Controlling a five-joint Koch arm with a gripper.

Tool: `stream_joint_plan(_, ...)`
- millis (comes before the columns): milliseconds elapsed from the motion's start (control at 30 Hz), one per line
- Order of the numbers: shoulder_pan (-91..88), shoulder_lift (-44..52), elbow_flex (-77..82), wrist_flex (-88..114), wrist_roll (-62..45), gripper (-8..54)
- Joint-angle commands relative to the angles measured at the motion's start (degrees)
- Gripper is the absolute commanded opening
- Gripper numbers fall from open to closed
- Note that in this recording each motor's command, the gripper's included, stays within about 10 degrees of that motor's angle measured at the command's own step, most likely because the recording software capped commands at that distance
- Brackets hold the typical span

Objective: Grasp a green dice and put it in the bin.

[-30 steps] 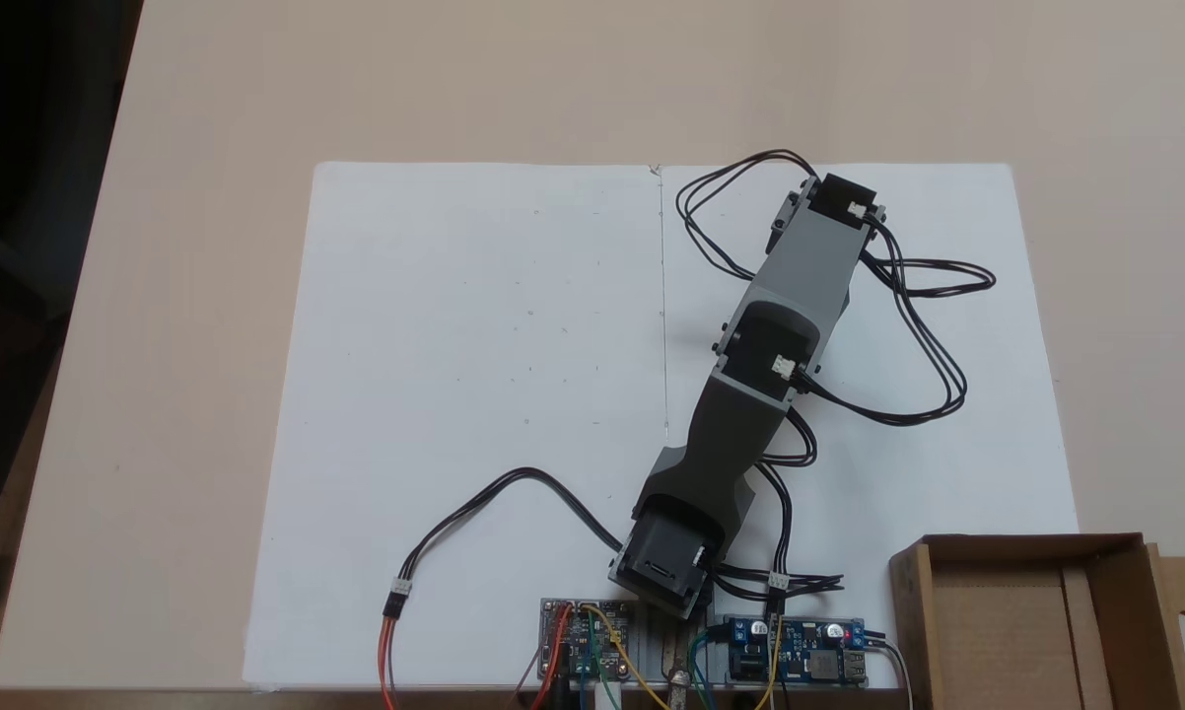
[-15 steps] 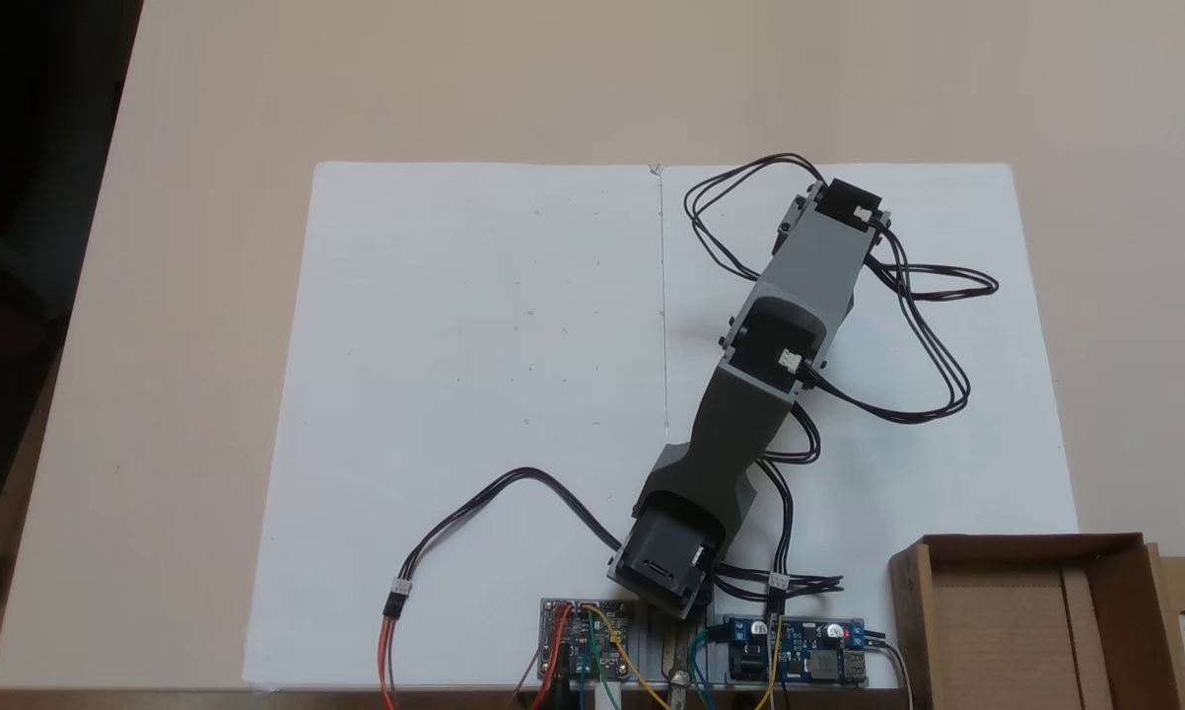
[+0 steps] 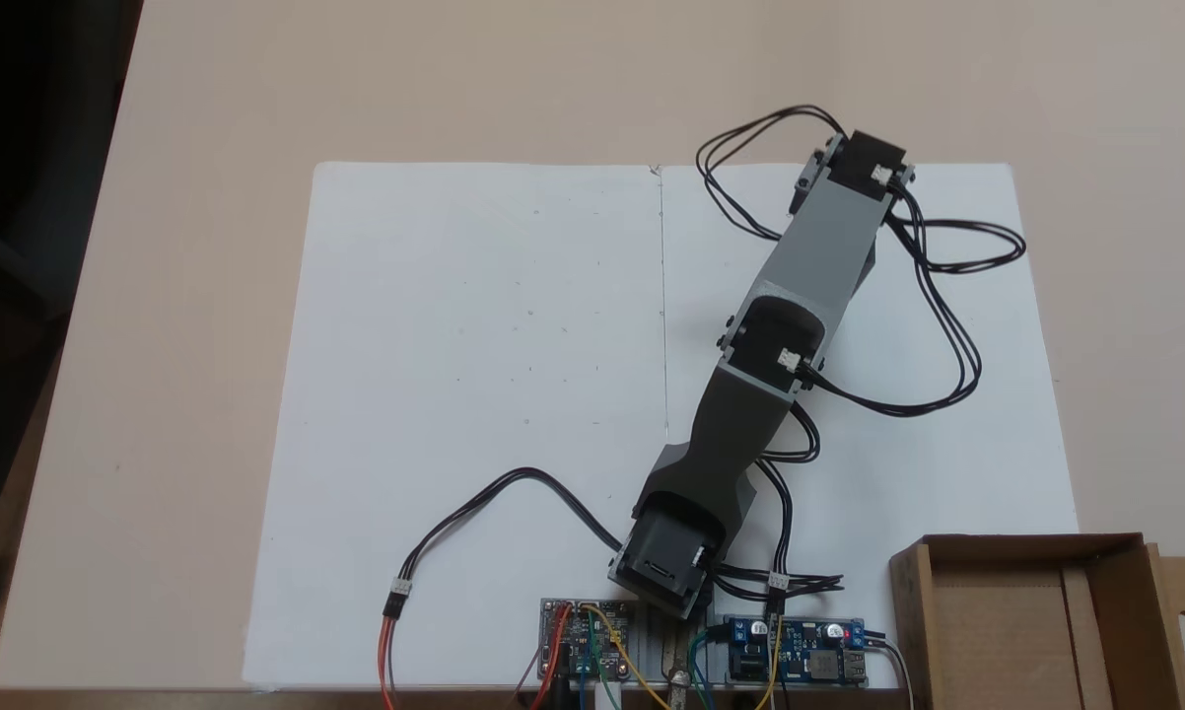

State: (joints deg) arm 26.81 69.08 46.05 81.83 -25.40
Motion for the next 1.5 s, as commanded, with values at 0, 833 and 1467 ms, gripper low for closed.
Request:
stream_joint_plan(0, 0.09, 1.85, -9.12, 9.3, 3.16, 11.4)
stream_joint_plan(833, 45.53, 7.47, -25.22, 4.48, 3.25, 11.4)
stream_joint_plan(1467, 76.03, -1.67, -14.15, 2.9, -0.09, 11.4)
